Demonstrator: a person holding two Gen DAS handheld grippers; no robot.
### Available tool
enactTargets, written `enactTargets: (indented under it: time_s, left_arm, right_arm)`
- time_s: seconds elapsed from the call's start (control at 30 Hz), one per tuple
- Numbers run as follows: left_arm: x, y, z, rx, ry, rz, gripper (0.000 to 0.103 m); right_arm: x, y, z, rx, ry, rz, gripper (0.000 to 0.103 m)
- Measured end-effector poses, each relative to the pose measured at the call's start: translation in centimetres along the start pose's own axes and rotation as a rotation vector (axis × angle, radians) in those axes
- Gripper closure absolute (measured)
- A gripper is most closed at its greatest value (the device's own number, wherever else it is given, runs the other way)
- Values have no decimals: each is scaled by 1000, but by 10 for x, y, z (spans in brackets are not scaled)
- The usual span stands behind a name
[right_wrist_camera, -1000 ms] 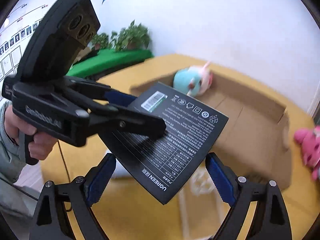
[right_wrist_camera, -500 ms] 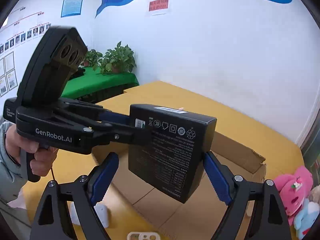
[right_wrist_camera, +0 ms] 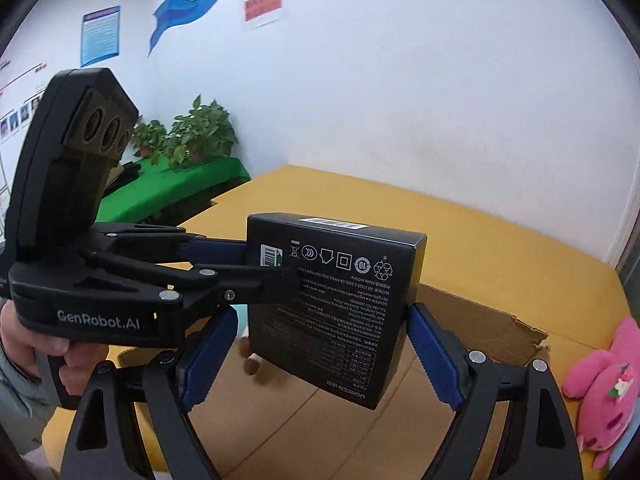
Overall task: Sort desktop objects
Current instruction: 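Lift the black box with both grippers and carry it into the cardboard box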
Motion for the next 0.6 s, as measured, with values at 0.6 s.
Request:
enactTargets:
  time_s: [0.6]
  left_arm:
    - [-45, -32, -159, -336, 72, 86, 59]
  right_arm:
    - [113, -85, -151, -315, -23, -383, 22]
Point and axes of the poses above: each gripper's, at about its wrist camera, not at the fingertips, and z roughly against the way its jaws point, x to its right, y to its top, the point moved 3 cm from there along -z, roughly the way its jaws point, and after that the axes turned 7 degrees about x, right-handed, at the moved point
